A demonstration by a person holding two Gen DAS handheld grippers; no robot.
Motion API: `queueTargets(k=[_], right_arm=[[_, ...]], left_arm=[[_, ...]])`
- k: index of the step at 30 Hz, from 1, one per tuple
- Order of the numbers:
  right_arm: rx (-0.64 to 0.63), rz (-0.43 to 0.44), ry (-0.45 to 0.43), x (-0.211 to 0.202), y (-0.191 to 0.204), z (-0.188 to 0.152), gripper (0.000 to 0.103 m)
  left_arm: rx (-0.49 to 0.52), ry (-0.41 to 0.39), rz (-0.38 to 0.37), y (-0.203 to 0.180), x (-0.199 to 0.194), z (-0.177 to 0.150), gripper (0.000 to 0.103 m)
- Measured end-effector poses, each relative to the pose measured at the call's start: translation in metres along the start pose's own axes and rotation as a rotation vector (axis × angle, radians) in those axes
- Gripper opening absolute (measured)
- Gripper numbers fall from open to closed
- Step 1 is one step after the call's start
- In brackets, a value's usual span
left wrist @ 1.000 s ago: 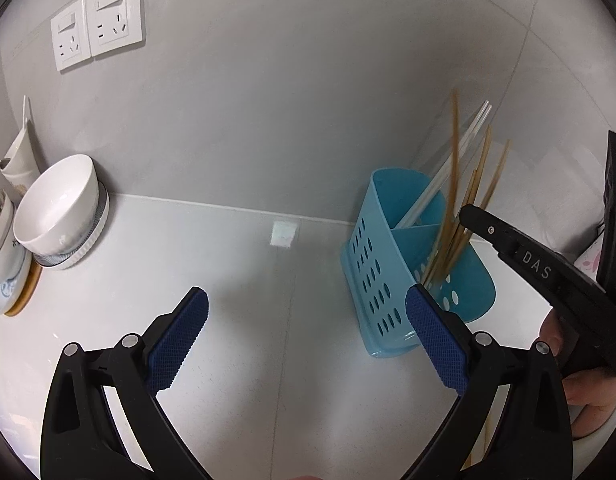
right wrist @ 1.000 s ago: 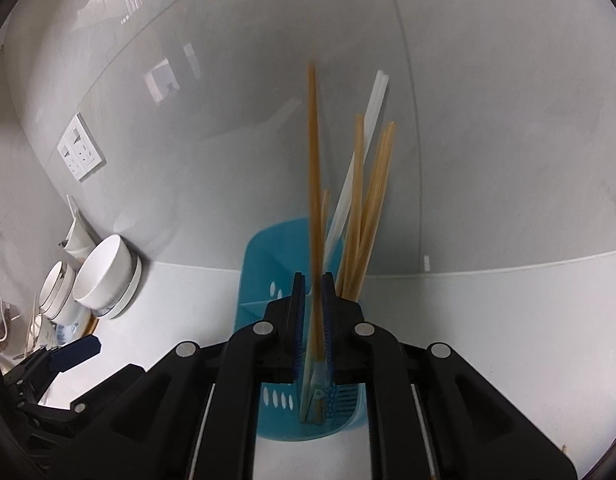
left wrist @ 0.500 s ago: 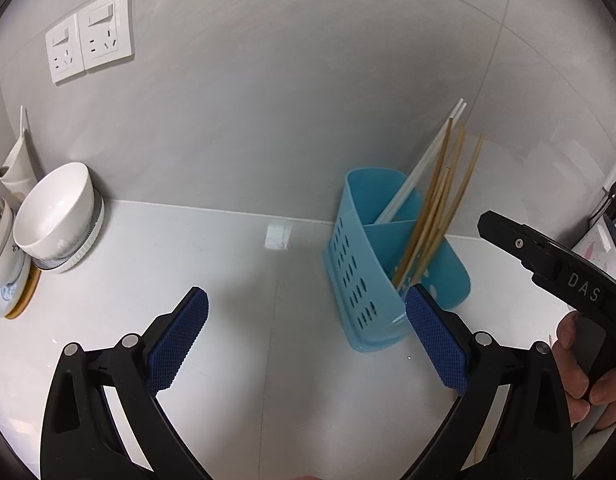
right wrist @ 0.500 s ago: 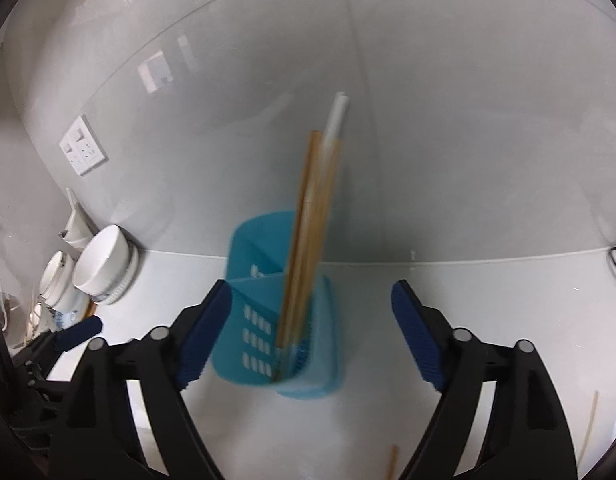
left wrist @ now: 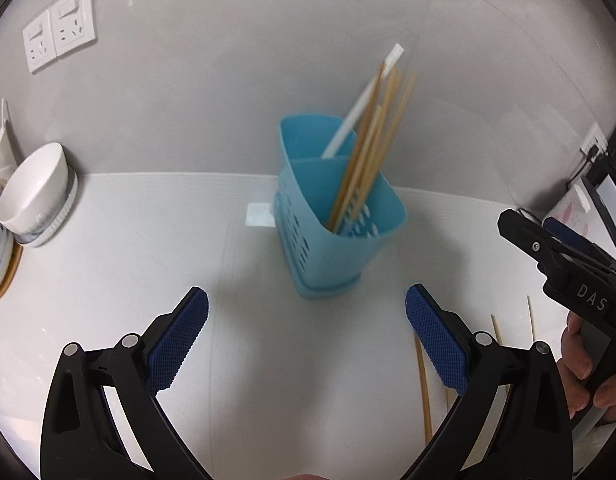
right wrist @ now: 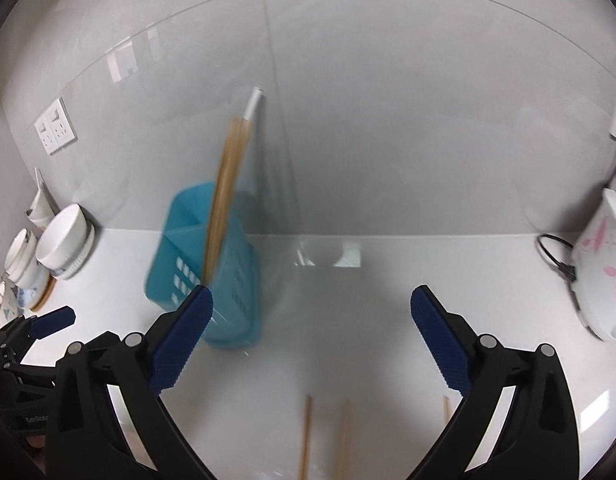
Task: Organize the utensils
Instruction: 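Move both open tools back over the remaining chopsticks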
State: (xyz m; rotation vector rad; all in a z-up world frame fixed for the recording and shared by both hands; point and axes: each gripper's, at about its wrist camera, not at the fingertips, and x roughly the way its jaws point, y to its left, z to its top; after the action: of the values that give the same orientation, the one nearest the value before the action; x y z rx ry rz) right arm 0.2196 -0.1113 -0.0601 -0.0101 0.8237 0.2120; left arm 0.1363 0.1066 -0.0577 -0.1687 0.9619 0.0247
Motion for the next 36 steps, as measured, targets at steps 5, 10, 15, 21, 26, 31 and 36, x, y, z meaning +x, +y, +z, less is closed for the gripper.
queueTargets(k=[5, 10, 15, 21, 26, 31, 36], right_arm=[[0.002, -0.062, 0.051, -0.010, -0.034, -0.028, 0.095], [0.012, -0.106, 0.121, -0.013, -0.073, -0.060, 0.095], [0.018, -0.127, 0.187, -0.009, -0.099, -0.086, 0.095], [0.023, -0.136, 0.268, -0.006, -0.119, -0.116, 0.095], [0.010, -0.158, 0.344, -0.002, -0.124, -0.136, 0.095], [0.015, -0.178, 0.427, 0.003, -0.129, -0.153, 0.087], [0.002, -0.173, 0.498, 0.004, -0.127, -0.167, 0.080]], left_arm=[[0.032, 0.059, -0.016, -0.026, 0.011, -0.022, 0.097], [0.047, 0.126, -0.026, -0.053, 0.024, -0.043, 0.097], [0.059, 0.187, -0.022, -0.077, 0.040, -0.064, 0.097], [0.057, 0.261, -0.008, -0.095, 0.055, -0.092, 0.097], [0.046, 0.314, 0.000, -0.102, 0.068, -0.110, 0.097], [0.056, 0.372, 0.035, -0.110, 0.081, -0.122, 0.097], [0.060, 0.420, 0.061, -0.113, 0.089, -0.131, 0.096]])
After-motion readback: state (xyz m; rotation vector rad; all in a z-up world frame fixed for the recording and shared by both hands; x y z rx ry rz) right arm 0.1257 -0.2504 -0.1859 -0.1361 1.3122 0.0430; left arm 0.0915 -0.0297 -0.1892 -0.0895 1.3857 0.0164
